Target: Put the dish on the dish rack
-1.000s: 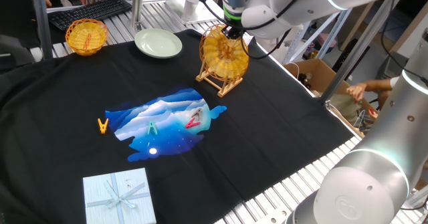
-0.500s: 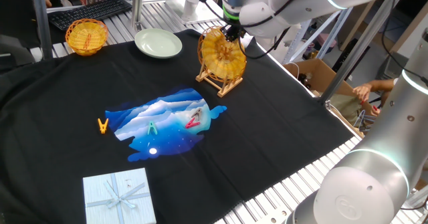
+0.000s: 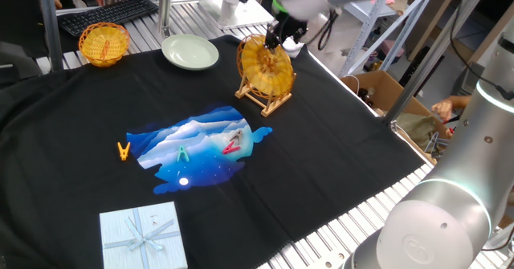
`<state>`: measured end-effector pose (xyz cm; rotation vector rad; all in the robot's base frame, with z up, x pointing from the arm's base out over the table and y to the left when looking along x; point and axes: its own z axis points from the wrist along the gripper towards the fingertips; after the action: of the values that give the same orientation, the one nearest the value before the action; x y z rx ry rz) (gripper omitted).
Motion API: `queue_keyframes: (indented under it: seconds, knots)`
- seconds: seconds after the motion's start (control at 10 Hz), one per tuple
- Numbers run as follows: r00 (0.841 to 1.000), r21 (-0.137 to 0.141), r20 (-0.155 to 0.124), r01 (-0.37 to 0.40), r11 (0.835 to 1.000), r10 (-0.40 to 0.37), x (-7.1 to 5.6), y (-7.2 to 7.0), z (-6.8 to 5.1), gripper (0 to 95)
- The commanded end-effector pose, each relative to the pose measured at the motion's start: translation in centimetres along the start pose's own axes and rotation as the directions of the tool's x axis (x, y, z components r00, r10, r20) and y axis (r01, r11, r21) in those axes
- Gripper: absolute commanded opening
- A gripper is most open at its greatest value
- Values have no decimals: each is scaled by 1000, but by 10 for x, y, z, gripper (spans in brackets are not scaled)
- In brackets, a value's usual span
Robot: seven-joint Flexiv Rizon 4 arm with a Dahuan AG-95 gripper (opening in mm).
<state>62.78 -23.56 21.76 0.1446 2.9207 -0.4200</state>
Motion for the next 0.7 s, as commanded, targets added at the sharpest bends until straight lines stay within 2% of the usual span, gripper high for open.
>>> queue_keyframes:
  seconds: [0.1,0.2,0.4,0.7]
  knots:
    - [998,-121,-39,-62,991,57,3,2,2,950]
    - [998,-109,-38,-61,992,57,4,2,2,950]
    - [997,-108,-36,-69,992,66,6,3,3,950]
    - [998,-118,-10,-60,991,59,9,5,6,950]
